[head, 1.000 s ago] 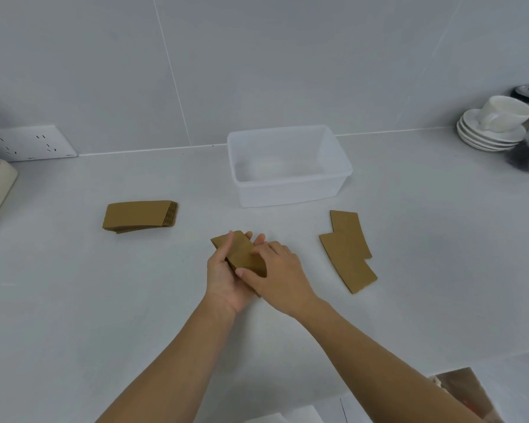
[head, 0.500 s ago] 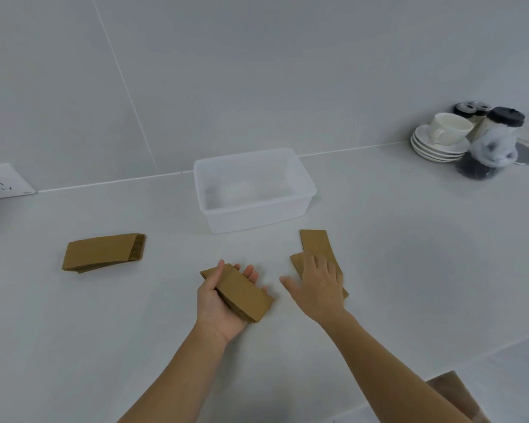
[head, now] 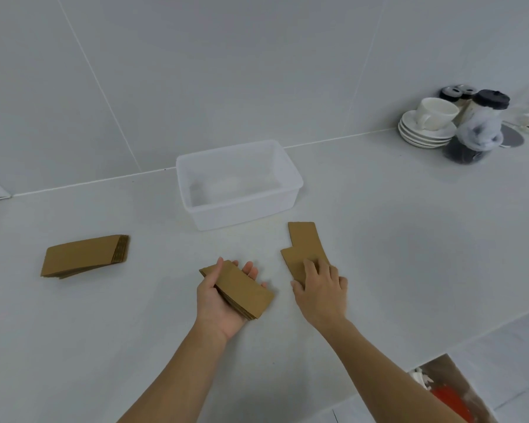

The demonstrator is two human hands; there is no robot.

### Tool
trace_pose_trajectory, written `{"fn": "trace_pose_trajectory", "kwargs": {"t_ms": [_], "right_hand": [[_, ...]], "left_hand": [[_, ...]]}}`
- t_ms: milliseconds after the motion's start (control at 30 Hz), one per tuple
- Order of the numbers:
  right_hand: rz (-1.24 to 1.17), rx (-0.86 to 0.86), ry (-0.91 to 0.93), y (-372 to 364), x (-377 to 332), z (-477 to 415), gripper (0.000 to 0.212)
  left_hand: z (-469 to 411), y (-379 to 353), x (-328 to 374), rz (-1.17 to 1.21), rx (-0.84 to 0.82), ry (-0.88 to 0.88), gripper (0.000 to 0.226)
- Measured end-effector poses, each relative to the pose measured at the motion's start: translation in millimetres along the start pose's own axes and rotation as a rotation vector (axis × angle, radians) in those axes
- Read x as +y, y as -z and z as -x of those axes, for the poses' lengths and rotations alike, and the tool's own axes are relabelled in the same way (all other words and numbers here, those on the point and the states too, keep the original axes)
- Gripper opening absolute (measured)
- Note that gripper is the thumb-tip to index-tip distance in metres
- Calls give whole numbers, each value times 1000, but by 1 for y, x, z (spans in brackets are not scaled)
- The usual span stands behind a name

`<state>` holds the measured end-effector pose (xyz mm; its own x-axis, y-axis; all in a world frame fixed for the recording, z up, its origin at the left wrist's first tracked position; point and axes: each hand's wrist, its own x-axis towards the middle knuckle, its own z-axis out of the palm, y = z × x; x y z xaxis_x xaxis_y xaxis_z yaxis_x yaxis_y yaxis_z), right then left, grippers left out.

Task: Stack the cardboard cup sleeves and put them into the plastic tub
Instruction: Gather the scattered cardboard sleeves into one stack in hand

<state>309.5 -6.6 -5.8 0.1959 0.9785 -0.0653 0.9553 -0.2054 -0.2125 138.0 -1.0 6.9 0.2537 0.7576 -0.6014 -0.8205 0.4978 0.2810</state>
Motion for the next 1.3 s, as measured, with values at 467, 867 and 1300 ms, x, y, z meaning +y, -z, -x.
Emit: {"fn": "trace_pose_trajectory", "kwargs": {"t_ms": [467, 867, 1300], "right_hand": [[-519, -96, 139, 48, -52, 3, 47], [-382, -219, 405, 23, -74, 25, 45], [-351, -370, 523, 40, -65, 11, 46]], "left_hand": [[5, -2, 5, -29, -108, -7, 49], [8, 10, 4, -72, -197, 31, 39], [9, 8, 6, -124, -128, -44, 21]]}}
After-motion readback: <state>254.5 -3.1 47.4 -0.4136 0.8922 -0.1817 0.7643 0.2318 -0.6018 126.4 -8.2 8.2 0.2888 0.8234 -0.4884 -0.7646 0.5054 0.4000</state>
